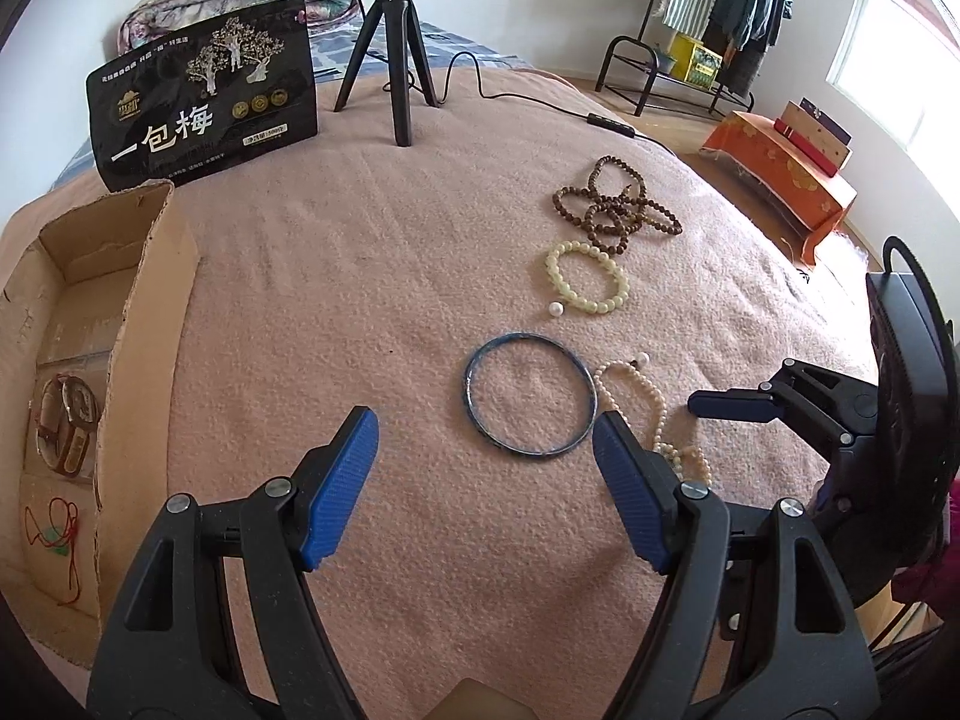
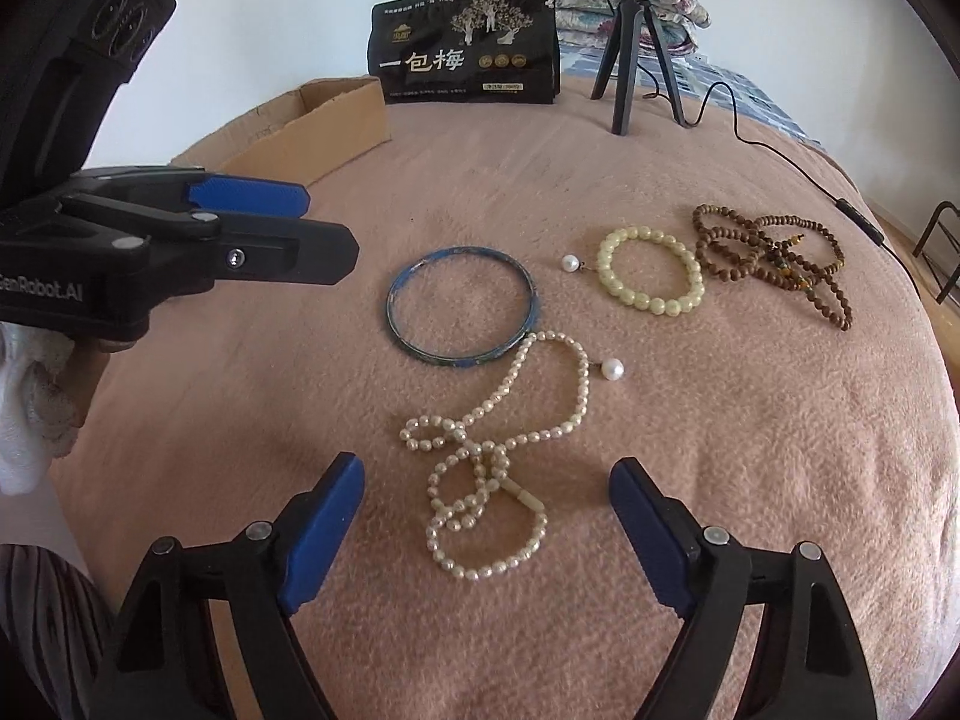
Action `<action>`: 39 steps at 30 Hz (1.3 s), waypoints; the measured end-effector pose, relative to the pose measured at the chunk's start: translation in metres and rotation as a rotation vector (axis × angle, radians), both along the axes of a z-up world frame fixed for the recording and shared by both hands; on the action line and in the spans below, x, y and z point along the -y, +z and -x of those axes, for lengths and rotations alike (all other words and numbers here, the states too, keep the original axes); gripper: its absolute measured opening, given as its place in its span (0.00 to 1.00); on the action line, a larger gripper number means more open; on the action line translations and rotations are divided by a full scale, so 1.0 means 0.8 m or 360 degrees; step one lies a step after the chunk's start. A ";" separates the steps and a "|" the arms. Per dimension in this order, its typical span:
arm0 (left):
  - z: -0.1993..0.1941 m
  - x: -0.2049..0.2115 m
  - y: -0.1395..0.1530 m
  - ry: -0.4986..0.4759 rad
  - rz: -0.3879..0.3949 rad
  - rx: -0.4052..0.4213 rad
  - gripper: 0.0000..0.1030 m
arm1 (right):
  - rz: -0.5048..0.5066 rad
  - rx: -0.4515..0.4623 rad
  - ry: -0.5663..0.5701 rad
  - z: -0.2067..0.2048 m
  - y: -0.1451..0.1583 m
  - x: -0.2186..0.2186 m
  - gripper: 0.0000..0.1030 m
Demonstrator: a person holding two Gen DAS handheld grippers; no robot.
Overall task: Organize jewelry
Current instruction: 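Lower left gripper to the blue bangle while right gripper approaches the pearl necklace, then close left gripper on the bangle rim while right gripper grasps the pearl necklace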
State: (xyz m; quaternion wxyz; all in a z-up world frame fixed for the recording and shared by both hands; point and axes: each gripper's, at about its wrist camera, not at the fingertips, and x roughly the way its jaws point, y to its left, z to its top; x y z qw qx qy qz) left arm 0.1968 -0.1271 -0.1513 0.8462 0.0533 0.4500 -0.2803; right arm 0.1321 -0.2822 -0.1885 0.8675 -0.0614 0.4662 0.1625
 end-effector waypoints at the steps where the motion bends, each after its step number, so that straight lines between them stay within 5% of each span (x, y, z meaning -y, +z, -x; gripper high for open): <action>1: -0.001 0.000 -0.002 0.0002 0.0003 -0.0005 0.74 | 0.0019 -0.0002 -0.0008 -0.003 -0.003 -0.002 0.83; 22: -0.002 0.025 -0.031 -0.0123 0.0023 -0.0110 0.74 | 0.0174 -0.0010 -0.0103 -0.024 -0.006 0.027 0.67; 39: -0.010 0.071 -0.056 -0.0197 -0.0207 0.0025 0.74 | 0.0127 -0.0035 -0.0122 -0.027 -0.006 0.054 0.62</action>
